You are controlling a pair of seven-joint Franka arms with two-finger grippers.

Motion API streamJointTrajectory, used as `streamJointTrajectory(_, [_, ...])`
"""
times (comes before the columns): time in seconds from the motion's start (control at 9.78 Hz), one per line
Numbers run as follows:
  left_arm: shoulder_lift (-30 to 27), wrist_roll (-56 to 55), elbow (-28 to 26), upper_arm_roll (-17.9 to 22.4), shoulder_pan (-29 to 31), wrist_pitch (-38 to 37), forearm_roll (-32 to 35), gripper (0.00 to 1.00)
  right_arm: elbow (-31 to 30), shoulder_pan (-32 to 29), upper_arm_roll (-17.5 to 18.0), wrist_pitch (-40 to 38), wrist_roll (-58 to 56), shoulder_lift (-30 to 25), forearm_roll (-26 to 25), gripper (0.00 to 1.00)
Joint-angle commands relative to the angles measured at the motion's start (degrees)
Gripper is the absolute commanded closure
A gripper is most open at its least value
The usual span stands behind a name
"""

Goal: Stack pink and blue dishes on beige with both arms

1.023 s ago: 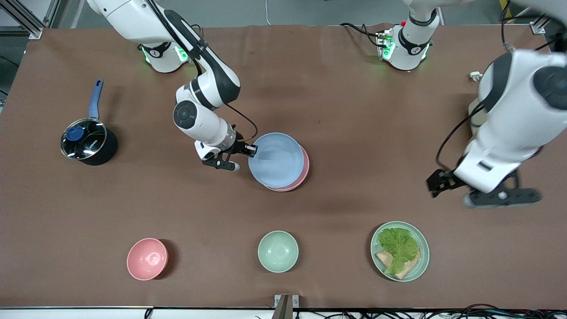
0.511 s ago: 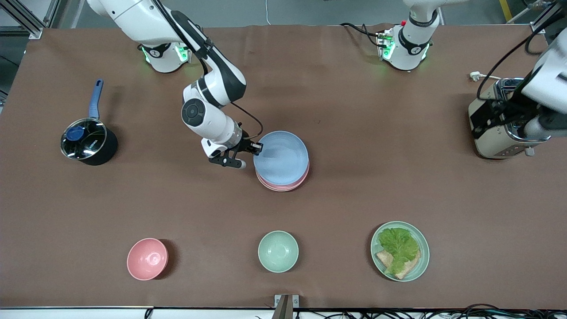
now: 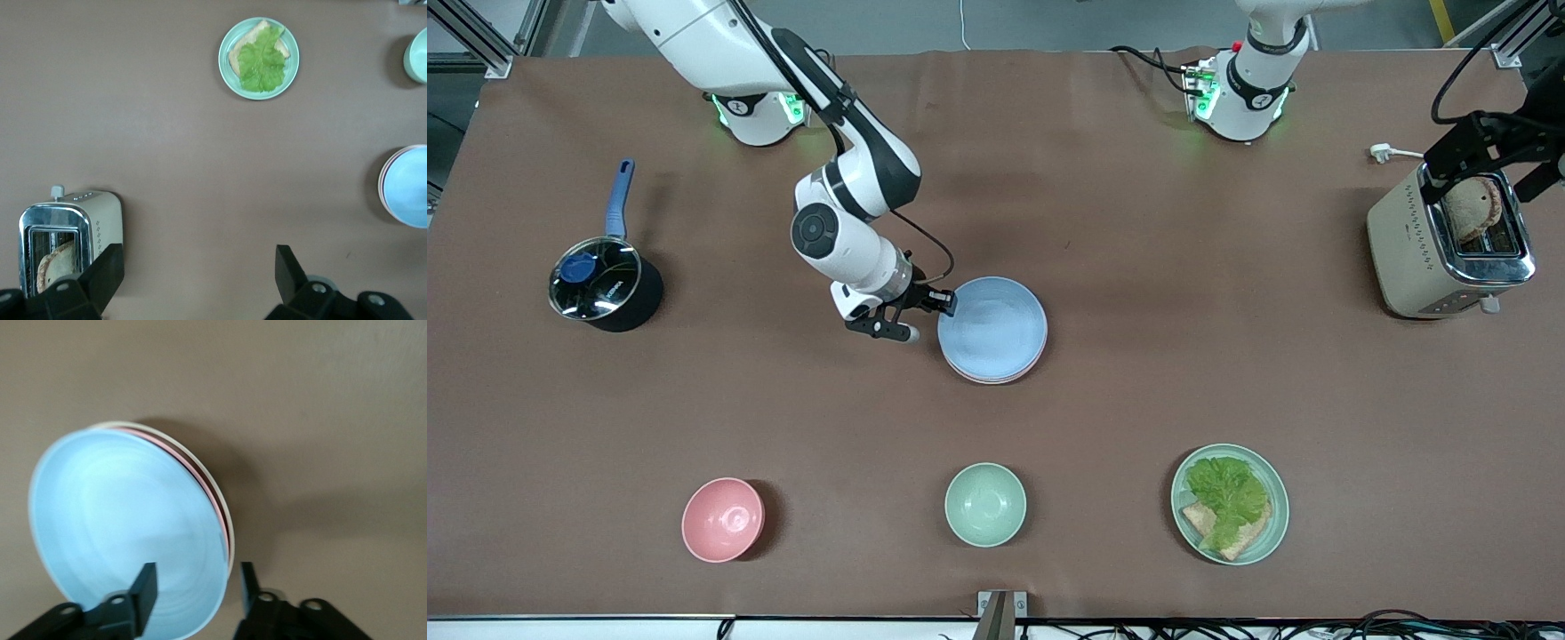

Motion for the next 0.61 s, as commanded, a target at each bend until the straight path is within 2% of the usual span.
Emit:
streamJointTrajectory(0.0, [-2.24,0.83,-4.53,1.26,-1.18,-0.99,-0.91,0.0,-1.17,-2.48,-0.62,-6.98,0.96,-10.35,-1.32,0.0])
streamJointTrajectory(0.2, [-3.29,0.83,-5.49,1.44,-1.27,-1.7,-1.61,0.0,0.92,-8.51,-2.03,-21.71,0.96,-21.08,-11.72,0.0])
streamJointTrajectory(0.31, [-4.42,0.91,-7.24,1.44,-1.27,-1.62,-1.61,0.0,4.68,-12.38,-2.03,-30.75,0.61,-23.3,-17.09,0.0])
streamJointTrajectory(0.41, [-5.05,0.92,-7.96,1.44,-1.27,-1.62,-1.53,0.0,9.42,-14.33,-3.69,-37.89,0.17,-23.93,-21.06,0.0])
streamJointTrajectory(0.51, [-5.31,1.7,-8.31,1.44,-1.36,-1.7,-1.27,0.0,13.91,-14.18,-8.32,-43.36,-2.79,-24.11,-22.58,0.0])
